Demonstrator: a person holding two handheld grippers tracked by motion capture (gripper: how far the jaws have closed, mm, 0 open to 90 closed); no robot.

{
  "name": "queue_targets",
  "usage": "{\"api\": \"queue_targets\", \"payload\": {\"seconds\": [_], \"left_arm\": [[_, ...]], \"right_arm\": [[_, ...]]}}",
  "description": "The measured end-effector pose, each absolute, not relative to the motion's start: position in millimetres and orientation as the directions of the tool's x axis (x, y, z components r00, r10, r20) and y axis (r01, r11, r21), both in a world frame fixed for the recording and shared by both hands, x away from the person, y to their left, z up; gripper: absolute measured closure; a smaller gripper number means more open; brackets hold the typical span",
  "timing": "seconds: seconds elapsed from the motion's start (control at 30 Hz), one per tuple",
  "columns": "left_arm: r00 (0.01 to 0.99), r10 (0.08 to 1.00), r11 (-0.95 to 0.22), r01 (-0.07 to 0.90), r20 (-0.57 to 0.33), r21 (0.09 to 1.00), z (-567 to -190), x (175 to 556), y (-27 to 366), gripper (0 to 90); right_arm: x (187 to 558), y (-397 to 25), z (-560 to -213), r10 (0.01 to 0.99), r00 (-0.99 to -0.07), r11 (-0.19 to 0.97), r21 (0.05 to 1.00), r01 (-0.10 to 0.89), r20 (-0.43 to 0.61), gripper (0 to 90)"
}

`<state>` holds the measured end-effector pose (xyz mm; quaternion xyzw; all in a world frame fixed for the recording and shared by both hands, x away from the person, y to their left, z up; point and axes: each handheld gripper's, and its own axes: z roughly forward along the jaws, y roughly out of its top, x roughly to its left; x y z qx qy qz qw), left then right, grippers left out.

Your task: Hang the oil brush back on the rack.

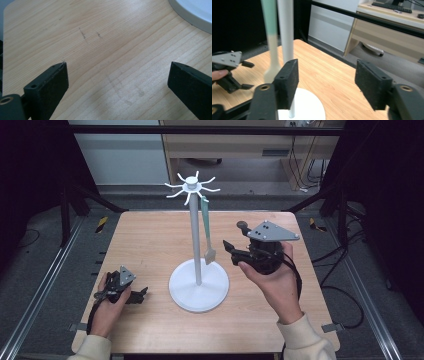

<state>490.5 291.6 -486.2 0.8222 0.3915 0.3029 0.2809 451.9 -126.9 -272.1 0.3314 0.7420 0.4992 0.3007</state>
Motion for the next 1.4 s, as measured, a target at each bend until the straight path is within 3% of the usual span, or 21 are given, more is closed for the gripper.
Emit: {"api": "queue_targets", "payload": {"seconds": [0.43,0.9,1.4], "left_arm": [[0.504,0.816,-0.534,0.472,0.282,0.702,-485.6,490.1,293.1,2.7],[0.502,0.818,-0.531,0.468,0.282,0.707,-484.8,489.5,293.2,2.7],[0.504,0.818,-0.528,0.462,0.278,0.713,-484.4,490.4,292.2,2.7]], "right_arm": [[454.6,-136.9,-286.5,0.819,-0.559,0.287,0.936,0.203,-0.129,12.8],[450.7,-140.3,-300.1,0.811,-0.570,0.289,0.937,0.197,-0.130,7.0],[464.3,-157.0,-321.4,0.863,-0.493,0.263,0.932,0.250,-0.111,8.5]]}}
